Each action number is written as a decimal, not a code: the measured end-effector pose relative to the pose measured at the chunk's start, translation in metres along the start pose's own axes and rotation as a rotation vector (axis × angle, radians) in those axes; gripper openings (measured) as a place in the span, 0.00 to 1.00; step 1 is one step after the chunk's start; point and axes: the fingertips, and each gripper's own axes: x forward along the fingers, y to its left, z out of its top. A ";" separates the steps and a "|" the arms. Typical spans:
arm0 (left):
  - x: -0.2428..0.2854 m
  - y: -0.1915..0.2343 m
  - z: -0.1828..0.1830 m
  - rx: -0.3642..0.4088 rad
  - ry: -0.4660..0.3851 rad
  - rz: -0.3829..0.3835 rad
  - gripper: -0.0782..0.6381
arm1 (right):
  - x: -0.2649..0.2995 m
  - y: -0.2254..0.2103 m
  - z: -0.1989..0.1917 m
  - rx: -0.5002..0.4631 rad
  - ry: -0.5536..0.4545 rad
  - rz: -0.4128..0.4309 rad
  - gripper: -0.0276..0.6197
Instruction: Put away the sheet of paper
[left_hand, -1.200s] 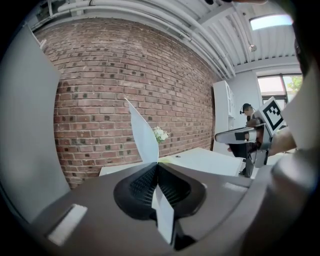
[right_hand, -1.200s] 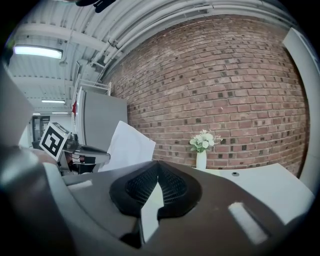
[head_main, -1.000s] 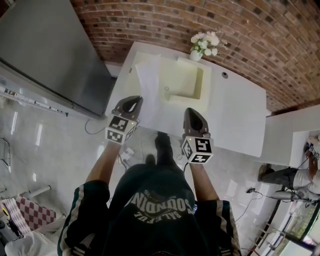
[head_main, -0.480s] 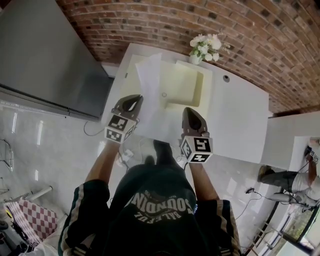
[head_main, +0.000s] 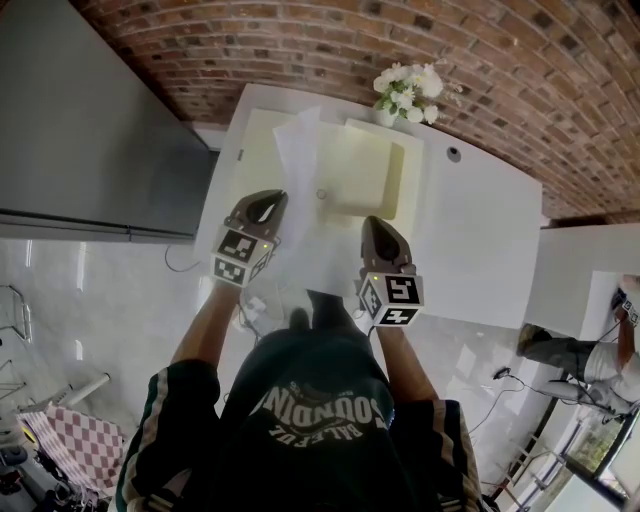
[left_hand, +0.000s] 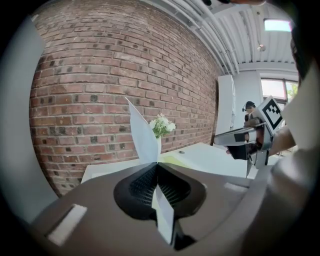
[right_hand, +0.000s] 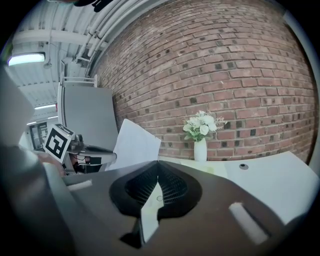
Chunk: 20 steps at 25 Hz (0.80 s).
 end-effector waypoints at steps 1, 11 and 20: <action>0.004 0.000 -0.001 -0.002 0.004 -0.006 0.12 | 0.003 -0.002 -0.001 0.005 0.005 -0.001 0.05; 0.049 0.001 -0.020 -0.084 0.043 -0.054 0.12 | 0.020 -0.020 -0.015 0.037 0.056 -0.008 0.05; 0.076 0.022 -0.046 -0.069 0.139 -0.046 0.12 | 0.028 -0.039 -0.025 0.057 0.094 -0.018 0.05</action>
